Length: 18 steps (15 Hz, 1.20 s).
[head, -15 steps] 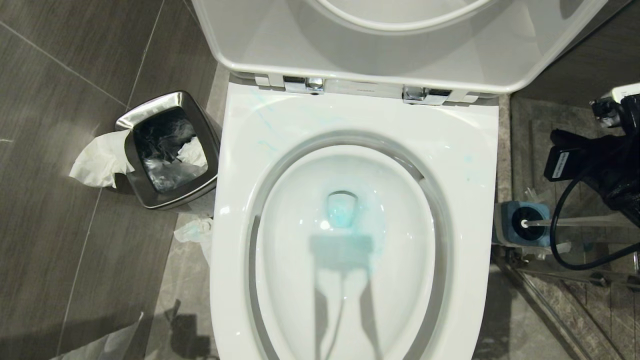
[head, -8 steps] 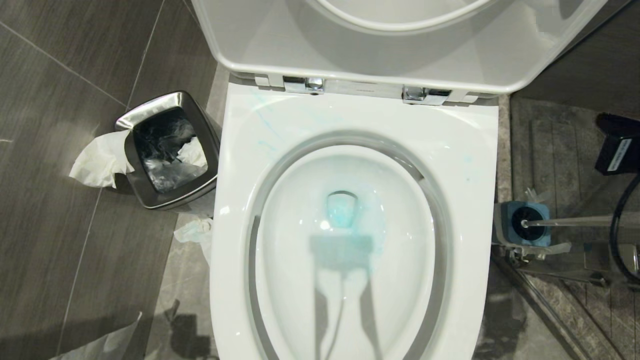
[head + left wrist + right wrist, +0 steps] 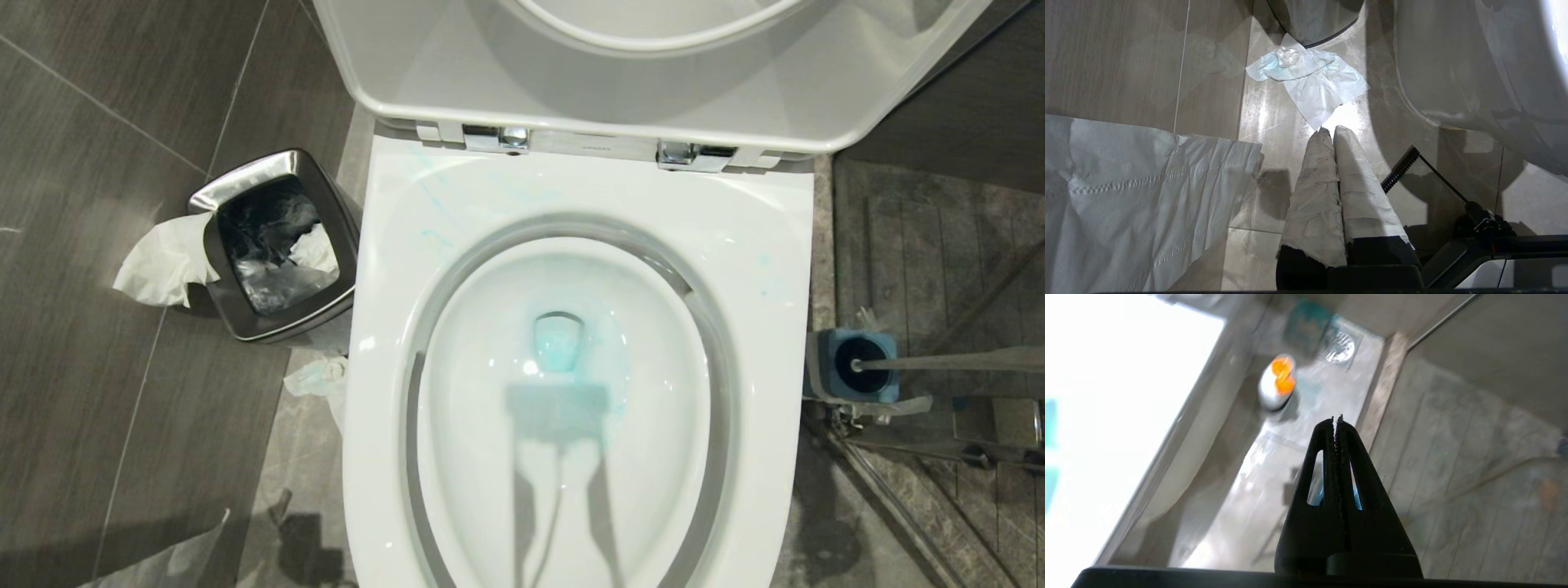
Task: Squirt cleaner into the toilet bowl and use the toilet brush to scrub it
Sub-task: Scrub the toilet bowl
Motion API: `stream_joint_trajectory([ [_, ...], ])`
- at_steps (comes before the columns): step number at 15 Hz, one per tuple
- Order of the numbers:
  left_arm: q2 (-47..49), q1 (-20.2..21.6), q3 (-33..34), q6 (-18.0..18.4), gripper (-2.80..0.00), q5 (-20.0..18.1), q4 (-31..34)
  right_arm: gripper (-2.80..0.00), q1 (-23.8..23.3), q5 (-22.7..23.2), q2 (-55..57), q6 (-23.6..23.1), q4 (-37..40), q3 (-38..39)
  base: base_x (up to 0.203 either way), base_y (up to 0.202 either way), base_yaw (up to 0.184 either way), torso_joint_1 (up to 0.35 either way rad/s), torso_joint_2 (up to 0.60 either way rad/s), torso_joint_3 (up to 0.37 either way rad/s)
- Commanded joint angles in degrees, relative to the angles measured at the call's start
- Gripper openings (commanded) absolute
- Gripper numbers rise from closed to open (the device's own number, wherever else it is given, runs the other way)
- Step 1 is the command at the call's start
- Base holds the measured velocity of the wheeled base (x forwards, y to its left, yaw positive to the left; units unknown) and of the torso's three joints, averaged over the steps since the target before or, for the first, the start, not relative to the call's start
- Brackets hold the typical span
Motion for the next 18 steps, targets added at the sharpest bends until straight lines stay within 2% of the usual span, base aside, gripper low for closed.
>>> stream_joint_trajectory([
  [1,0.0,0.0,0.09,0.06,-2.8,0.0,0.02,-2.8,-0.09,0.4,-7.91,-0.09,2.74,1.8,0.0,0.0,0.0,0.0,0.0,0.0],
  [7,0.0,0.0,0.09,0.06,-2.8,0.0,0.02,-2.8,-1.42,1.11,-23.41,-0.17,11.78,11.66,0.0,0.0,0.0,0.0,0.0,0.0],
  [13,0.0,0.0,0.09,-0.03,-2.8,0.0,0.02,-2.8,-4.98,1.55,-35.66,-1.1,12.05,24.08,0.0,0.0,0.0,0.0,0.0,0.0],
  [14,0.0,0.0,0.09,0.06,-2.8,0.0,0.02,-2.8,-5.17,0.11,-35.93,0.3,12.07,25.32,0.0,0.0,0.0,0.0,0.0,0.0],
  [18,0.08,0.0,0.09,-0.03,-2.8,0.0,0.02,-2.8,-4.13,-0.44,-38.5,2.22,11.99,30.35,0.0,0.0,0.0,0.0,0.0,0.0],
])
